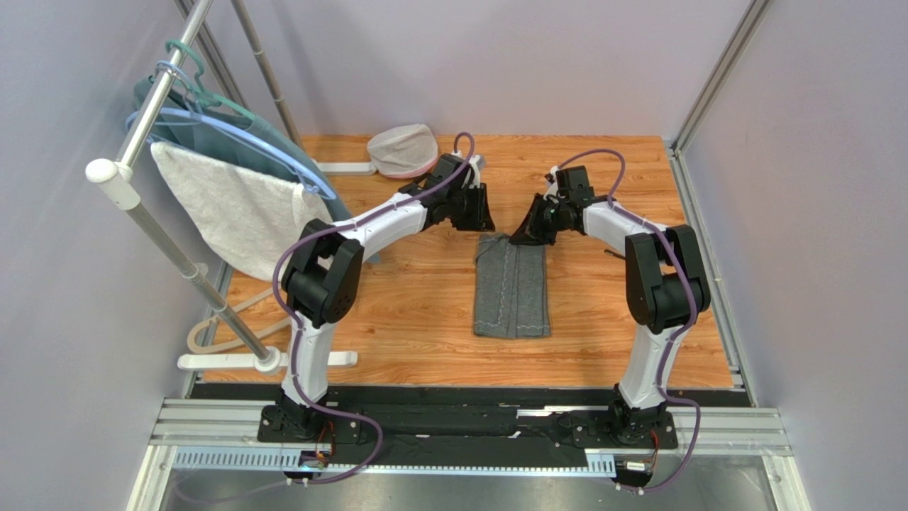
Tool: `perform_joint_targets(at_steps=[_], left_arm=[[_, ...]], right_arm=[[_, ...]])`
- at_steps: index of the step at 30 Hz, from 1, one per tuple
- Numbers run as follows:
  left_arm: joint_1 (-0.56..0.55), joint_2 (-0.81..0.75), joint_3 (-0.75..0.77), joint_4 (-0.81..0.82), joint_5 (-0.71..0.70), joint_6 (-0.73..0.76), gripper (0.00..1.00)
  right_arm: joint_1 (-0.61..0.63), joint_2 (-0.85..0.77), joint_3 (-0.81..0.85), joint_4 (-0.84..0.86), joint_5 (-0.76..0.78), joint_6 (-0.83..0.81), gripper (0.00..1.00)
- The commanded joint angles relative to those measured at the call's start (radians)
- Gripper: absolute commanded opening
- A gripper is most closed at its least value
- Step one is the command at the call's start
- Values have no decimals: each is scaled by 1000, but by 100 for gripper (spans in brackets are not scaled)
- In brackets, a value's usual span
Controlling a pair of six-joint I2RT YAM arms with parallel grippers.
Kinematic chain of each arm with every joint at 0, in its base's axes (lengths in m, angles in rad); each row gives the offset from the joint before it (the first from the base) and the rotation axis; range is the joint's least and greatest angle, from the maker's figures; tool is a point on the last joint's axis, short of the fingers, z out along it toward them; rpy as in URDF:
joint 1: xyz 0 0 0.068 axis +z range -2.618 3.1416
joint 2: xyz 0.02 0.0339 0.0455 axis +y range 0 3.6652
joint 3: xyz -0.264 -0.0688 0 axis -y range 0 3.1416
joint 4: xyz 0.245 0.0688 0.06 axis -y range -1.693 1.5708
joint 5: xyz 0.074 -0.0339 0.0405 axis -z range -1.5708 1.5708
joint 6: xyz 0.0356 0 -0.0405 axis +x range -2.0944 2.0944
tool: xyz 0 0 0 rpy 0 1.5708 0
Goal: Fold the napkin into a case and place the utensils inside
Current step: Fold the lower triangle-folded napkin at the center of the board, then pick up the 2/3-rectangle-folded napkin at the center of the board.
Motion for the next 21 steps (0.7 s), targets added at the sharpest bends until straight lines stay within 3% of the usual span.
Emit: perform_joint_targets(at_steps=[1, 8, 15, 21], left_arm=[[29, -60, -8, 6, 24, -43, 27], [41, -39, -41, -17, 3, -71, 13], [50, -57, -58, -50, -51, -77, 10], [50, -59, -68, -35, -13, -94, 9]], right_arm=[[0, -47, 53, -19, -3, -25, 0], [42, -3, 134, -25, -32, -11, 0], [81, 103, 260, -39, -65, 18, 0], [68, 123, 207, -36, -57, 0, 0]])
